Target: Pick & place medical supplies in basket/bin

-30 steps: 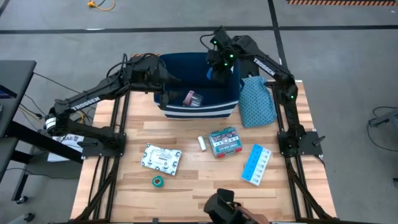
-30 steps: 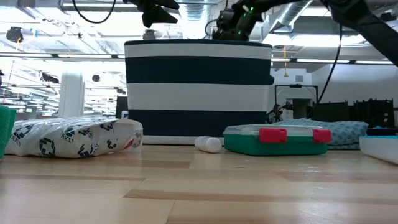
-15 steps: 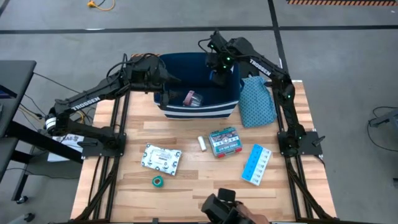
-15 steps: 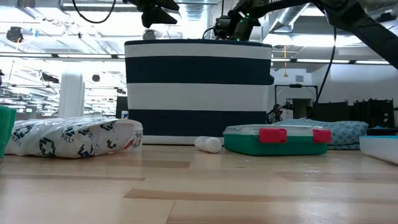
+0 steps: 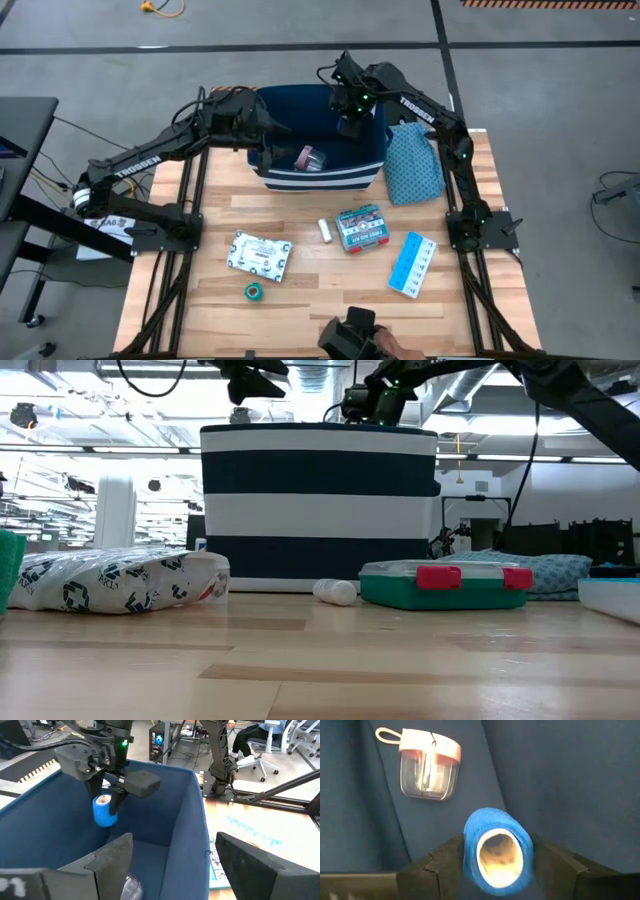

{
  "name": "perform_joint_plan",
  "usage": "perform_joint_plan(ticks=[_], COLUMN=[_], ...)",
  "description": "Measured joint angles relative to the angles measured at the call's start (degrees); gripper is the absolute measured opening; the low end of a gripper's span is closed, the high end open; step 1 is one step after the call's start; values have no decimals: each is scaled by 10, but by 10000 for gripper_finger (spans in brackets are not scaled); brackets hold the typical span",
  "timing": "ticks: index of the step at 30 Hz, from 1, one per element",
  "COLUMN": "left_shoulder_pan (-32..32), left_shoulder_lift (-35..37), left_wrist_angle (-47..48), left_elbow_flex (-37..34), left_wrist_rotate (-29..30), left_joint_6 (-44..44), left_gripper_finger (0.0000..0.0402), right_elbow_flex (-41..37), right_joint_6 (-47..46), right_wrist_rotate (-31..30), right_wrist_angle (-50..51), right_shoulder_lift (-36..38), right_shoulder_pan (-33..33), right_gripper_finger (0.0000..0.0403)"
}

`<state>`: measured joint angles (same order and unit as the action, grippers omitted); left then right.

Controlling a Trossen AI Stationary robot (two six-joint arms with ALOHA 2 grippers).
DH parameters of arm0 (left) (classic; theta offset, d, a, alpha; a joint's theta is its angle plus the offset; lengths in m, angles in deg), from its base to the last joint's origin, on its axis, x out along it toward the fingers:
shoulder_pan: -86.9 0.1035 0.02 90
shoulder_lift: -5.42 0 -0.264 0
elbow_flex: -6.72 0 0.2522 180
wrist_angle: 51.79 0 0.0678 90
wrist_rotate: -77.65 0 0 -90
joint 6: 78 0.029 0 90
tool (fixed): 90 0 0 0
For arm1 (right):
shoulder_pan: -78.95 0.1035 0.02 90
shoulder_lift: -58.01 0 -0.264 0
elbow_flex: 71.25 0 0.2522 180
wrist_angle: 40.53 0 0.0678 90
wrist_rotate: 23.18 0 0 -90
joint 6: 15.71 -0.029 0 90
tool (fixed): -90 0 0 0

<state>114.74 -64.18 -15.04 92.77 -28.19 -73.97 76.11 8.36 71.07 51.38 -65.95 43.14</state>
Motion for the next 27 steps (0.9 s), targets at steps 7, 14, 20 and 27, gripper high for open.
perform_joint_plan(ticks=[7, 14, 20, 27], left_shoulder_pan=[-1, -1, -2, -5], left_shoulder_lift=[0, 0, 8, 64], left_wrist_angle=[0, 0, 13, 59], left_elbow_flex=[0, 0, 0, 0], left_wrist_rotate=[-2, -2, -23, -9], left_joint_6=[1, 2, 25, 38], left_gripper_finger=[276, 276, 276, 276], right_elbow_flex=[0, 0, 10, 10], right_joint_6=[-1, -1, -22, -44], right_wrist_rotate=[-45, -47, -49, -46], right_wrist_angle=[-8, -8, -10, -10], right_shoulder_lift=[0, 0, 21, 90], right_shoulder_pan=[24, 37, 43, 63], right_gripper_finger=[241, 246, 246, 246])
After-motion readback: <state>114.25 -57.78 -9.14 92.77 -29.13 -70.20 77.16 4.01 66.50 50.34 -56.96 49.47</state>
